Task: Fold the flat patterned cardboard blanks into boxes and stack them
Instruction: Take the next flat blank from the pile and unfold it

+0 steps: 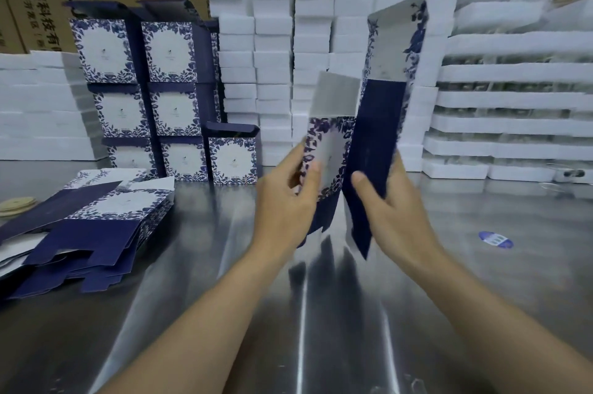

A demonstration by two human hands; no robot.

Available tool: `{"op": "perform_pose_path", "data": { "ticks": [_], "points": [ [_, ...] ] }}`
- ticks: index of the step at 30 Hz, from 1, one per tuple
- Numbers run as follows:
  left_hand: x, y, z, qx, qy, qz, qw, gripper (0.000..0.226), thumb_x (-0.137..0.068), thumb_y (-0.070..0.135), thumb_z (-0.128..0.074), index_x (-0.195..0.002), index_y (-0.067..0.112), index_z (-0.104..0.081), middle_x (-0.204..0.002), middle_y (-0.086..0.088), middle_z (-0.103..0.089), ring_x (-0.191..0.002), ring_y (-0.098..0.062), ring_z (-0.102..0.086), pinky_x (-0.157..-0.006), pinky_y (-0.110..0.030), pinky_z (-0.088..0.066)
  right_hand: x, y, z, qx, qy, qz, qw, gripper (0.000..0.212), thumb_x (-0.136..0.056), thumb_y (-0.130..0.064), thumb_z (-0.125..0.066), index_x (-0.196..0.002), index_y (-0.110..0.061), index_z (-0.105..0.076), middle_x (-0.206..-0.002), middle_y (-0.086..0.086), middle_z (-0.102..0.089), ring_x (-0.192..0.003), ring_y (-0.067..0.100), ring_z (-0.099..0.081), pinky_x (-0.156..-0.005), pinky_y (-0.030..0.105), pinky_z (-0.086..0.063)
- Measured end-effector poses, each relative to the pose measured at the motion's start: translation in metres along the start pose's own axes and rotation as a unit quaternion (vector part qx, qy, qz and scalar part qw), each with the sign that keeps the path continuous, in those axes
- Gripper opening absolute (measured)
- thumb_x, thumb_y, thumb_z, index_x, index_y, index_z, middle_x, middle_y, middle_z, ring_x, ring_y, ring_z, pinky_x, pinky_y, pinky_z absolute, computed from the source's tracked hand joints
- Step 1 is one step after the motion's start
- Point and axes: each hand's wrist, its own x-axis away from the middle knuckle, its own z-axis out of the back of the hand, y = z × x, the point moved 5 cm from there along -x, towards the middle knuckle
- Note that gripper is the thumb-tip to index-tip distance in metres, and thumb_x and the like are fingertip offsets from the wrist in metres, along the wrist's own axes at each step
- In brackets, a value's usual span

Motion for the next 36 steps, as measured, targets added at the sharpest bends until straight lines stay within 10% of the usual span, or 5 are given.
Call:
{"op": "perform_pose_path", "data": {
  "ticks": [5,13,18,32,36],
  "points": [
    [0.014,0.014,-0.027,0.086,-0.047,-0.002,0.995,0.045,-0.106,0.015,-0.062,-0.149,0.025,-0.061,-0.136,0.017,-0.071,-0.128,-0.005,-0.065,-0.099,-0.016,-0.054,0.004,0.002,-0.019,0.006,-0.051,0.01,0.999,0.083,-0.097,-0.008,-0.063,-0.165,-0.037,-0.024,-0.16,-0.007,-0.042,-0.147,0.019,-0.046,-0.117,0.054,-0.044],
    [-0.023,-0.017,0.027,0.221,0.115,0.183,0.951,0.015,-0.105,0.026,-0.066,-0.11,0.018,-0.079,-0.107,0.002,-0.082,-0.106,-0.015,-0.076,-0.095,-0.034,-0.06,-0.019,0.001,0.035,-0.134,0.021,-0.079,0.988,0.014,-0.097,-0.024,-0.077,-0.111,-0.028,-0.077,-0.109,-0.006,-0.081,-0.099,0.018,-0.078,-0.079,0.036,-0.065],
    [-0.027,-0.031,0.036,0.297,0.056,0.278,0.912,0.017,-0.105,0.026,-0.066,-0.11,0.016,-0.079,-0.112,-0.006,-0.081,-0.101,-0.021,-0.079,-0.086,-0.037,-0.065,-0.022,0.008,0.052,-0.256,-0.072,-0.251,0.931,0.047,-0.089,-0.062,-0.074,-0.121,-0.027,-0.079,-0.121,0.005,-0.079,-0.101,0.032,-0.079,-0.064,0.052,-0.062],
    [0.015,-0.032,-0.037,0.406,-0.121,0.452,0.785,0.03,-0.105,0.026,-0.064,-0.111,0.003,-0.082,-0.118,-0.018,-0.077,-0.099,-0.026,-0.078,-0.091,-0.038,-0.063,0.004,0.038,-0.024,-0.431,-0.169,-0.324,0.825,0.051,-0.093,-0.046,-0.078,-0.134,-0.015,-0.074,-0.139,0.009,-0.07,-0.125,0.026,-0.07,-0.103,0.041,-0.058],
    [-0.013,-0.046,0.006,0.288,0.03,0.367,0.884,0.028,-0.107,0.026,-0.062,-0.11,0.003,-0.078,-0.103,-0.012,-0.08,-0.084,-0.024,-0.076,-0.071,-0.034,-0.063,-0.011,0.04,0.01,-0.35,-0.076,-0.342,0.869,0.042,-0.096,-0.05,-0.072,-0.122,-0.019,-0.079,-0.121,0.006,-0.079,-0.098,0.025,-0.08,-0.068,0.042,-0.065]
  ]
}}
